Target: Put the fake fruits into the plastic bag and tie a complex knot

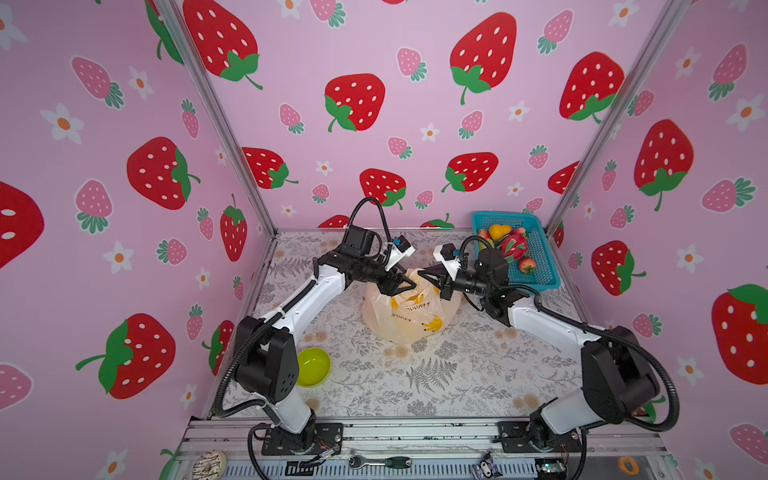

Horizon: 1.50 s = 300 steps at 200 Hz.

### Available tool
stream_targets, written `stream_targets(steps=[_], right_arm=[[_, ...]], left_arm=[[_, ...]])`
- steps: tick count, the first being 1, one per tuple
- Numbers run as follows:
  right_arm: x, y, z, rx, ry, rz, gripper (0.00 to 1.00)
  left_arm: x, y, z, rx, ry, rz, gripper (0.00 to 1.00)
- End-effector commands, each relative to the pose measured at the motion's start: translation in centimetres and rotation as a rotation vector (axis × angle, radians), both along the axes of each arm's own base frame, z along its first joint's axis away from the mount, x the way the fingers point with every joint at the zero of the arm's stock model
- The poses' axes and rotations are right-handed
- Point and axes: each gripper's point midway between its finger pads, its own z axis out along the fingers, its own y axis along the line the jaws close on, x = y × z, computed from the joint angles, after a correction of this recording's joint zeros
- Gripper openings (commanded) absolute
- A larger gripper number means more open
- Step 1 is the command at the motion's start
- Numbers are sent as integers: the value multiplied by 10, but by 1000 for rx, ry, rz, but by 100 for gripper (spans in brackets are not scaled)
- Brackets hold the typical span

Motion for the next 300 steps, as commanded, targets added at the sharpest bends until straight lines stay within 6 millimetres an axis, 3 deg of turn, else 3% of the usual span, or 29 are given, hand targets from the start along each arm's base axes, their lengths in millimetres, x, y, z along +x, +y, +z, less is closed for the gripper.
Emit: stream_targets(steps=[1, 54, 108, 138, 143, 210, 300], right_arm=[[-9, 0, 18, 16, -73, 25, 0], [-10, 1, 25, 34, -77, 33, 0], [-12, 1, 26, 49, -73, 36, 0], [-9, -2, 24, 36, -87, 11, 0], [-8, -3, 23, 32, -90, 6, 2], [-10, -5, -1, -35, -111, 5, 35], [-16, 5, -23, -106, -107, 88, 51]], left_arm=[[-10, 2, 8, -6, 12, -69, 50], [-4, 6, -1, 37, -5, -67, 39], [5, 6, -1, 55, -93, -58, 12], [2, 6, 2, 74, -187, -69, 7], [1, 6, 3, 74, -209, -72, 2], [-9, 8, 8, 77, -449, -103, 0], [-10, 2, 1, 154, -544, -134, 0]])
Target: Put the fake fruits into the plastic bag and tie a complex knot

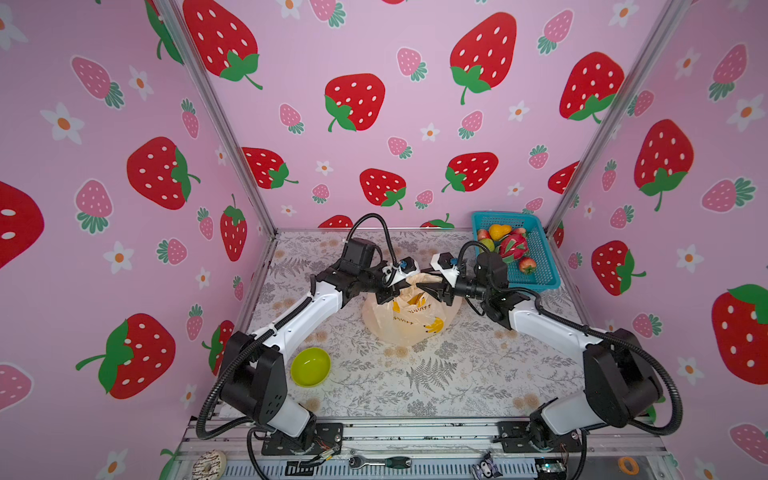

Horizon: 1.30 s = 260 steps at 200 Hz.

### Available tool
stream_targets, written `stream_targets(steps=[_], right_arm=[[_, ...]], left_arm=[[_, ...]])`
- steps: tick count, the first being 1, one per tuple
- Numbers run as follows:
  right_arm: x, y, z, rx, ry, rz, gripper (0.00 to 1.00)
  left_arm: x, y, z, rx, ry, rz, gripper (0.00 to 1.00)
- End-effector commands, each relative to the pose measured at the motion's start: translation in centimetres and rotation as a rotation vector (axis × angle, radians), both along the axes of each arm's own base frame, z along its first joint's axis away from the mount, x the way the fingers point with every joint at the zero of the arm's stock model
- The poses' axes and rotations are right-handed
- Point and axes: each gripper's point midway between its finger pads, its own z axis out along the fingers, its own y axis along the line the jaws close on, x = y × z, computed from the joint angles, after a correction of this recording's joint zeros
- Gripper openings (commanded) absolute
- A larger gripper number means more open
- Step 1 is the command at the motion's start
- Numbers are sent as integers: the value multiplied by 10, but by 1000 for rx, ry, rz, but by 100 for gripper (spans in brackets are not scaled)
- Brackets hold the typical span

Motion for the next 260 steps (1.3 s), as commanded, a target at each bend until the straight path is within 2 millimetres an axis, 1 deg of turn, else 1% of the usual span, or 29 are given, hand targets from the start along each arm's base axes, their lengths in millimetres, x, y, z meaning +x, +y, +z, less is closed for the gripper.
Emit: stream_targets(steps=[1, 19, 50, 78, 105, 116, 150, 157, 183, 199, 207, 210, 218, 238, 260], right_arm=[[-5, 7, -3, -26, -31, 50, 51], [0, 7, -6, -38, -36, 35, 51], [5, 13, -11, -53, -27, 46, 51], [10, 16, -16, -62, -26, 45, 42], [11, 16, -21, -74, -17, 44, 39], [11, 16, -24, -80, -14, 44, 35], [10, 14, -28, -97, -6, 44, 28], [9, 14, -28, -99, -6, 44, 30], [8, 7, -26, -107, -31, 19, 44], [10, 3, -22, -108, -46, 4, 50], [9, 2, -20, -108, -50, 9, 51], [9, 2, -20, -110, -50, 13, 56], [9, 2, -22, -121, -49, 19, 60], [11, 3, -26, -155, -52, 32, 65], [9, 6, -28, -174, -72, 73, 65]], left_arm=[[0, -2, 9, 10, -81, -27, 0], [-3, -3, 7, 22, -93, -43, 0], [-8, -4, 4, 28, -105, -71, 0], [-9, -4, 5, 28, -107, -73, 0], [-9, -3, 5, 32, -110, -70, 0], [-8, -3, 5, 35, -111, -67, 0], [-2, 1, 5, 54, -120, -28, 0], [-1, 2, 4, 60, -122, -23, 0], [-3, 5, 1, 82, -142, -34, 0], [-5, 6, -1, 95, -163, -50, 0], [-6, 6, -1, 98, -173, -59, 0], [-6, 6, -1, 99, -175, -63, 0], [-8, 5, -2, 100, -183, -75, 0], [-10, 4, -1, 101, -210, -105, 0], [-11, 3, -3, 109, -230, -127, 0]])
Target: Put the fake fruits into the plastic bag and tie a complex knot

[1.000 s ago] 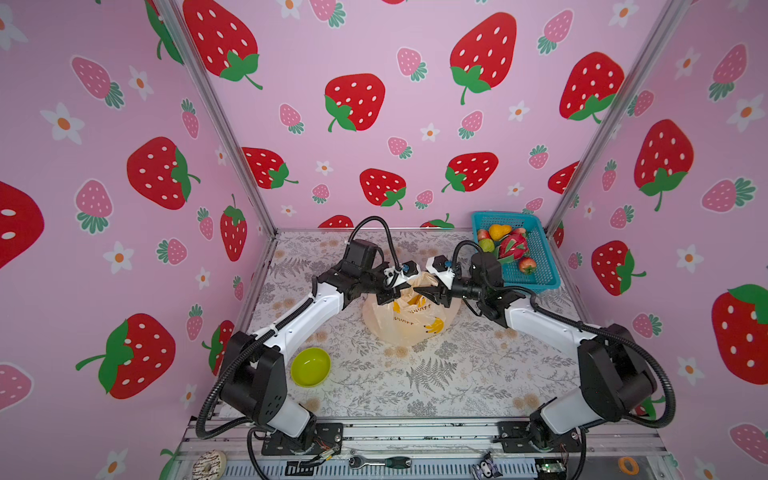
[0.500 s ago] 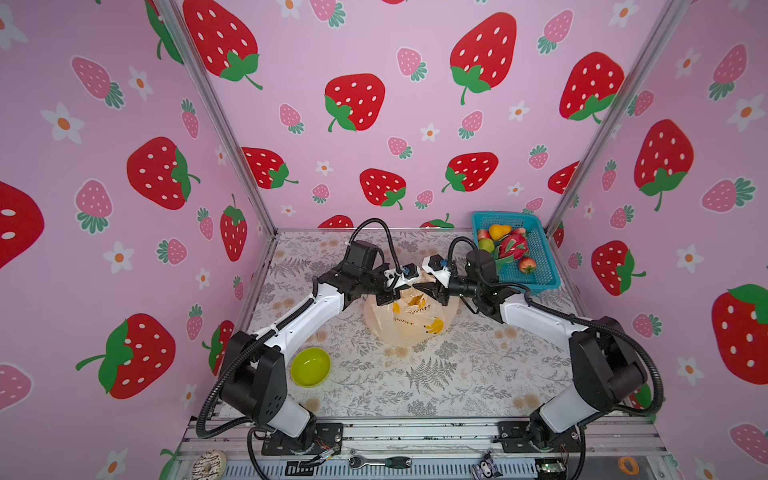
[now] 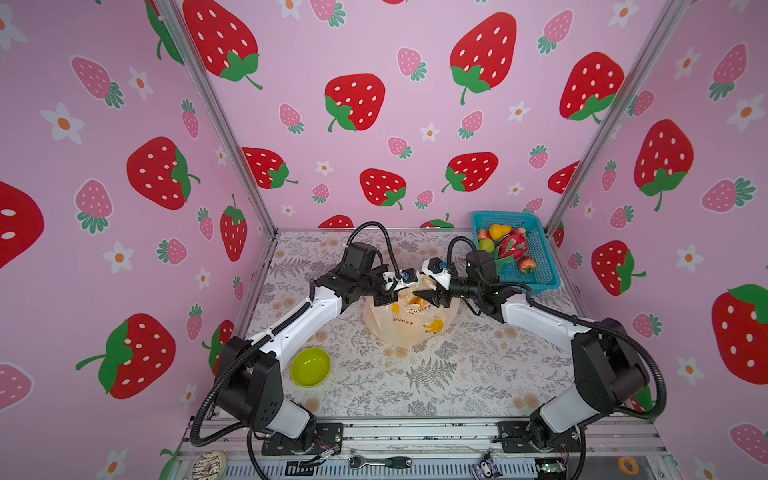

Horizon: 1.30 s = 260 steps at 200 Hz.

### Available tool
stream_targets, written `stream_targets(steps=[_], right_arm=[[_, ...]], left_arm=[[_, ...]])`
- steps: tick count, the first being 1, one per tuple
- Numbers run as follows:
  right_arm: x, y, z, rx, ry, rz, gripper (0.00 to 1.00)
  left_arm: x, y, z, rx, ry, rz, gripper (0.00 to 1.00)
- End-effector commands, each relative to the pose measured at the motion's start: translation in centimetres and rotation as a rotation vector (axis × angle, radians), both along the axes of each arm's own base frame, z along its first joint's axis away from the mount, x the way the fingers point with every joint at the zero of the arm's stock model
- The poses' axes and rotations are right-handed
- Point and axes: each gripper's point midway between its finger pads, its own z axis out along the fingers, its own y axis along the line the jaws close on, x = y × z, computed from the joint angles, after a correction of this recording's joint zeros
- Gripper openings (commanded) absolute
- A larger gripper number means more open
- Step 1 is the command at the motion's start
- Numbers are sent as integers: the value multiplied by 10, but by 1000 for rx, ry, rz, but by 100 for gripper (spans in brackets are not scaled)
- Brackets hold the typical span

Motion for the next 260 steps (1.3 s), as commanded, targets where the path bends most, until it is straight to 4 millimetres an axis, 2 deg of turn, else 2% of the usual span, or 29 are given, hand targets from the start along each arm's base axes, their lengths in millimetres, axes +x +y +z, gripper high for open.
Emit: stream_targets(steps=[1, 65, 123, 154, 198, 209, 215, 237, 260], right_arm=[[-2, 2, 7, -22, -55, 61, 65], [7, 9, 8, -34, -102, 89, 62], [-5, 19, 0, -23, -66, 183, 52], [-11, 22, -5, -17, -48, 202, 38], [-14, 25, -1, 22, -34, 174, 6], [-12, 23, 4, 37, -44, 148, 2], [-12, 22, 7, 45, -53, 134, 0], [-8, 16, 18, 71, -87, 75, 0], [-8, 10, 25, 83, -117, 34, 0]], left_arm=[[-7, -4, 7, 0, -67, -73, 0], [-10, -5, 3, 18, -105, -115, 0], [-7, -3, 2, 31, -113, -101, 0], [-2, -1, 3, 35, -115, -73, 0], [3, 0, 6, 16, -109, -23, 0], [4, 2, 7, 11, -102, -2, 4], [4, 3, 7, 9, -95, 11, 14], [2, 8, 6, -1, -56, 59, 33], [1, 17, 8, -15, 29, 129, 46]])
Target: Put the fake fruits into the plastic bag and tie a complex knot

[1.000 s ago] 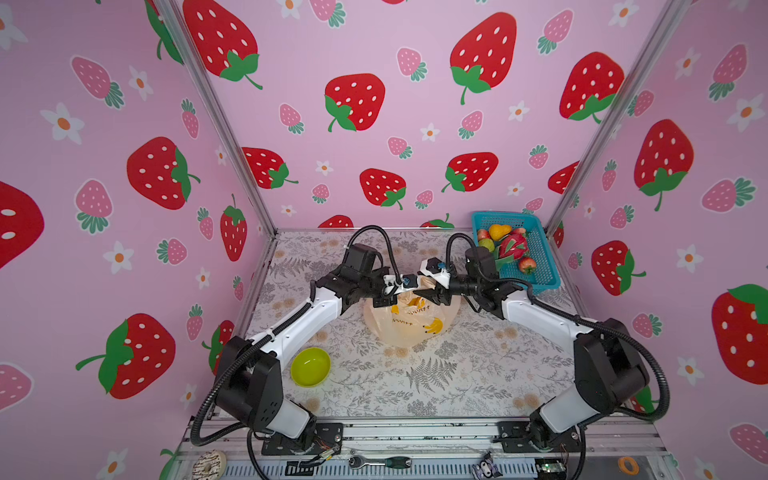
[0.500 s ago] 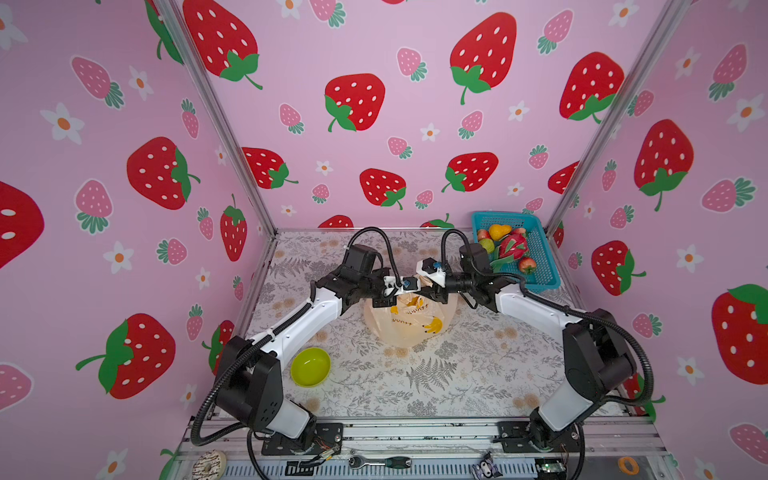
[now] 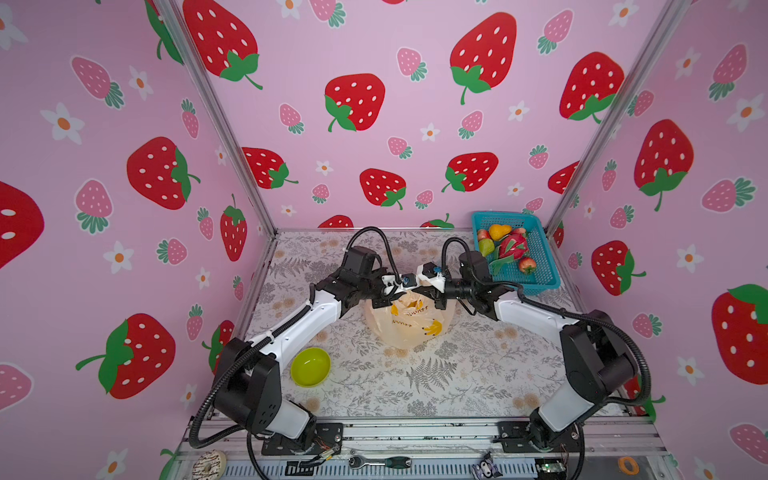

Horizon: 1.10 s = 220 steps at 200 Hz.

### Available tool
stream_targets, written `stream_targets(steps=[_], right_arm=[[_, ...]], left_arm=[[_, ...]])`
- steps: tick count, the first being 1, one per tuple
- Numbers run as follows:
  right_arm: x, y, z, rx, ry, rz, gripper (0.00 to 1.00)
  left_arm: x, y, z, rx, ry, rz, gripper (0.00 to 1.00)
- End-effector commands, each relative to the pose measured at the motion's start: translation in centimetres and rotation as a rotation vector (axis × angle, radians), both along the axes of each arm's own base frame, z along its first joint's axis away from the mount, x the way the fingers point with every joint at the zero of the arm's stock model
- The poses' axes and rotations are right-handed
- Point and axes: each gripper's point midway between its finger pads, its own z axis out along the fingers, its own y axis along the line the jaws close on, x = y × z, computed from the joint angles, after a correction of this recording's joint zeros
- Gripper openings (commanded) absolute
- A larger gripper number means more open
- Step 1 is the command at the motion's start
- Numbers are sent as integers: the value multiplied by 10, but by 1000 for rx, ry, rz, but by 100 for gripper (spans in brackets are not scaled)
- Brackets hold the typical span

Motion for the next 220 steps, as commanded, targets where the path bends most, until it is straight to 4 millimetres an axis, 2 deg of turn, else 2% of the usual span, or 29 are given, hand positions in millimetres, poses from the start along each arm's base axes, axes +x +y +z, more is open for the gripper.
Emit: stream_targets(steps=[1, 21, 46, 61, 78, 98, 112, 135, 165, 172, 220], right_arm=[[0, -3, 34, 70, -100, -41, 0], [1, -8, 40, 76, -135, -67, 0], [0, -8, 43, 76, -157, -69, 0], [0, -8, 44, 69, -172, -70, 0], [2, -8, 42, 52, -187, -84, 0], [7, -9, 40, 29, -211, -116, 0], [14, -12, 38, 3, -239, -165, 0], [24, -16, 34, -56, -308, -247, 0], [29, -16, 39, -70, -388, -323, 0], [30, -15, 43, -62, -404, -349, 0], [43, -9, 52, -7, -399, -531, 0]], left_arm=[[-3, 8, 14, -45, 60, 68, 47], [-4, 17, 9, -40, 142, 104, 51], [3, 22, -1, -7, 194, 137, 50], [11, 22, -2, 0, 208, 153, 45], [18, 19, 1, -18, 222, 166, 32], [19, 13, 7, -62, 247, 157, 18], [17, 11, 13, -100, 268, 163, 13], [20, 13, 27, -190, 304, 231, 9], [17, 12, 40, -303, 387, 301, 7], [15, 11, 42, -331, 413, 312, 1], [-1, 0, 41, -436, 571, 350, 0]])
